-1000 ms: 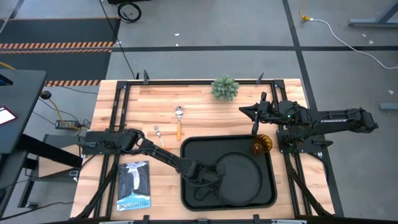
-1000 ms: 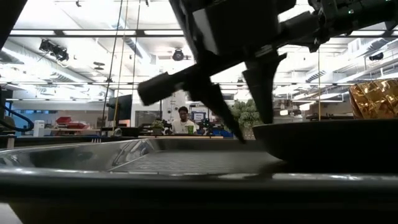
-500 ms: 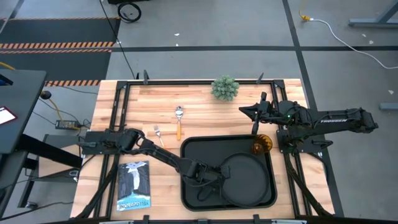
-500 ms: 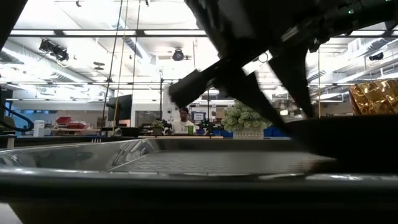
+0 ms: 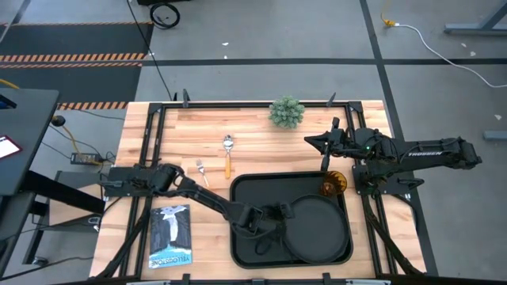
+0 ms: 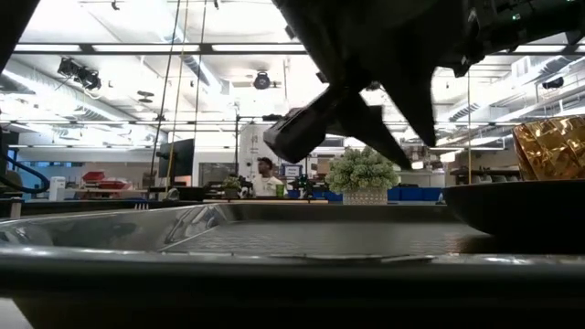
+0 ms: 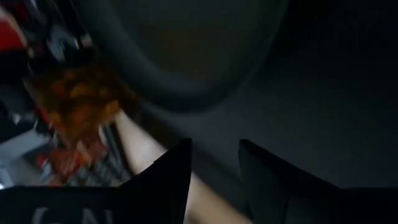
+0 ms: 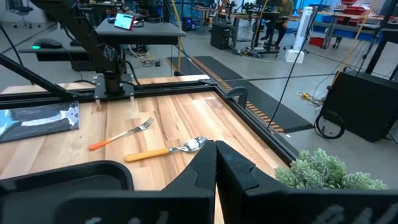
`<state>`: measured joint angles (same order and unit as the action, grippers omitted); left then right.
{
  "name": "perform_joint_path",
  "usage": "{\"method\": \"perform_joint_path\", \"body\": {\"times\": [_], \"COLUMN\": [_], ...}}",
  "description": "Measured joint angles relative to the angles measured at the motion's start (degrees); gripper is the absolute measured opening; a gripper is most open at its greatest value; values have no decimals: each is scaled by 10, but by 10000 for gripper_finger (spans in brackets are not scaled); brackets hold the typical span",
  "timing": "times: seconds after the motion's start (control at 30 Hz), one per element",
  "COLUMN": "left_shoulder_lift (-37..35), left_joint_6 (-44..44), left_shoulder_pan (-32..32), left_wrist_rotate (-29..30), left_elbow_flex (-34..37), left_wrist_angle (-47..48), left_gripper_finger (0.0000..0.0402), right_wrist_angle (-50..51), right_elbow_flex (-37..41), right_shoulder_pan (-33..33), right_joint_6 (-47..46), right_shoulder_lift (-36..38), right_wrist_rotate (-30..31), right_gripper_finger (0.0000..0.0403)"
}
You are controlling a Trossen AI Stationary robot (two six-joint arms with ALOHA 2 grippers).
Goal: Pick and place plate/cup/fork/spoon on tray
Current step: Put the orange fork on the black serving tray to the left of the black plate
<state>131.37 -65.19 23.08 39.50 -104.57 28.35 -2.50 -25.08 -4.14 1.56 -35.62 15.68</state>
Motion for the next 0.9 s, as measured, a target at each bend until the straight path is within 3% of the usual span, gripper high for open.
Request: {"method": "perform_joint_path", "body": {"times": [0.17,0.47,0.7,0.9], "left_shoulder_lift": [-1,-61,-120,-150], "left_joint_6": [41,320,565,655], "left_shoulder_pan": [0,-32,-100,-159], "left_wrist_rotate": [111,23,-246,-456], "left_elbow_flex": [0,0,-1,0], "left_wrist_angle": [66,245,231,244], "left_gripper_finger": [141,127,74,27], "right_wrist_angle": [0,-1,-4,-2], "right_elbow_flex": [0,0,0,0], "right_shoulder_pan": [0,0,0,0], "right_joint_6": [4,6,-4,-9], "right_shoulder_lift": [0,0,0,0], "right_wrist_rotate": [0,0,-2,-4], "right_gripper_finger": [9,9,9,9]}}
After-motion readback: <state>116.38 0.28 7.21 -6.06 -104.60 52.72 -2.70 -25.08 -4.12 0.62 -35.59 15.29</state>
